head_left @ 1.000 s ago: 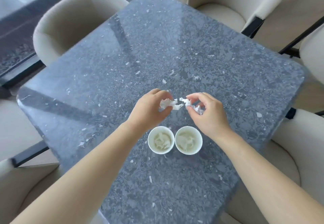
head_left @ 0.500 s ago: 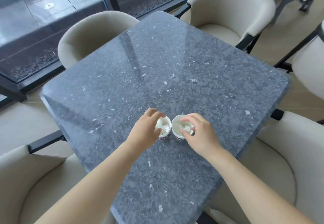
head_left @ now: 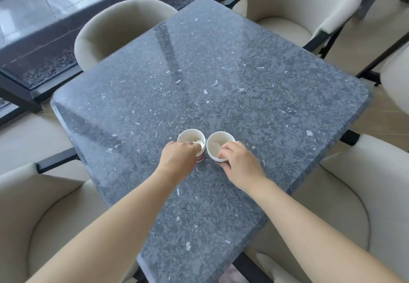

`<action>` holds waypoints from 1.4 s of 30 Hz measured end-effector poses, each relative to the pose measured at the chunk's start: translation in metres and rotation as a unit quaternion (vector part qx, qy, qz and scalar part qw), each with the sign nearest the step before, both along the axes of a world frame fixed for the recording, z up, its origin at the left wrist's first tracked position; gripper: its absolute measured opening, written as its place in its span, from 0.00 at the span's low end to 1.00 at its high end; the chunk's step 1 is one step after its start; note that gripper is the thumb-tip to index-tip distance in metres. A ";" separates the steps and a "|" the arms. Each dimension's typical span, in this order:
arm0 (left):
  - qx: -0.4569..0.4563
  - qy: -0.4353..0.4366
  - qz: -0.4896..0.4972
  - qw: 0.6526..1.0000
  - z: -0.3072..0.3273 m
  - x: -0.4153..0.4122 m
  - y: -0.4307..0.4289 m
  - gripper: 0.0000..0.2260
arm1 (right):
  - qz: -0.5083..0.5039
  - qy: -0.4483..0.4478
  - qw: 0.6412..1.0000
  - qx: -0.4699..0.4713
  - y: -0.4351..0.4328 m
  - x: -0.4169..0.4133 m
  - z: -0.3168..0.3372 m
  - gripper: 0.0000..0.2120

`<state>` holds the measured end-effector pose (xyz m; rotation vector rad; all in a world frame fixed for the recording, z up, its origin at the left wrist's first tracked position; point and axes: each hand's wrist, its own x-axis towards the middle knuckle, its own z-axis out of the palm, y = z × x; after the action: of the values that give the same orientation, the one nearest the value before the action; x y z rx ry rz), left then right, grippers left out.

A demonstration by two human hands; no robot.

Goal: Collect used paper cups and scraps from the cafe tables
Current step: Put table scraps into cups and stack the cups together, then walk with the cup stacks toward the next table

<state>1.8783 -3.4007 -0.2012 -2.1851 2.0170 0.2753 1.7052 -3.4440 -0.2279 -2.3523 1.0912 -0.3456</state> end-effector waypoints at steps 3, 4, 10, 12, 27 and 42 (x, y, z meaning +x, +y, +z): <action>-0.018 0.005 -0.001 1.000 0.005 -0.005 0.001 0.10 | -0.019 -0.007 1.000 0.011 0.000 -0.003 0.004 0.03; -0.025 0.010 -0.002 1.000 0.009 -0.008 0.003 0.10 | -0.033 -0.013 0.999 0.013 0.002 -0.006 0.007 0.04; -0.091 0.054 -0.044 0.993 0.039 -0.026 0.018 0.14 | -0.099 -0.047 0.994 -0.026 0.027 -0.032 0.044 0.06; -0.115 0.069 -0.070 0.989 0.053 -0.035 0.027 0.14 | -0.119 -0.058 0.990 -0.055 0.043 -0.041 0.059 0.06; -0.234 0.235 -0.327 0.885 0.119 -0.126 0.230 0.12 | -0.379 -0.064 0.903 -0.193 0.332 -0.124 0.117 0.09; -0.112 0.295 -0.537 0.782 0.128 -0.344 0.362 0.13 | -0.612 -0.063 0.766 -0.187 0.556 -0.285 0.128 0.08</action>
<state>1.5339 -3.0386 -0.0737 -0.6732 3.3645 0.6026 1.4199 -2.8875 -0.0998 -1.4575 2.5397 -1.2276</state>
